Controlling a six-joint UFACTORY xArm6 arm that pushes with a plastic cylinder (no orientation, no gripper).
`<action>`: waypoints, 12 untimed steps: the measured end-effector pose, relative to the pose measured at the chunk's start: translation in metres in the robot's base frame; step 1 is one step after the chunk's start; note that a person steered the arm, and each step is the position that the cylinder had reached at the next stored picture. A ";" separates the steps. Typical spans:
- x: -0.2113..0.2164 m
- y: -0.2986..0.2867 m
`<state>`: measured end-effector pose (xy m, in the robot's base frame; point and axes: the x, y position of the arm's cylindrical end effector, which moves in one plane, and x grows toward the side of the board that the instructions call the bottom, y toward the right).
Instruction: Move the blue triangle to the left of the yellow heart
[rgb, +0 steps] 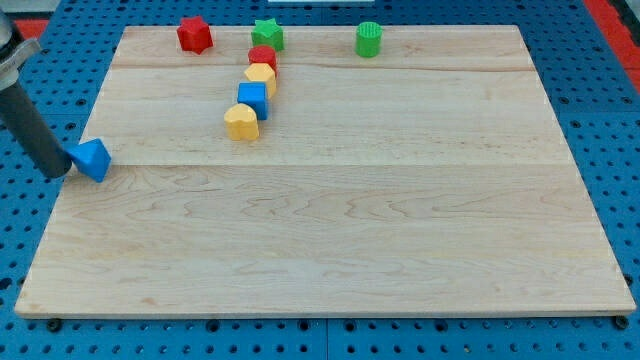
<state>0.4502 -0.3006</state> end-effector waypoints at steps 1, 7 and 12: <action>-0.005 0.001; -0.011 0.020; -0.038 0.079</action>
<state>0.4117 -0.2213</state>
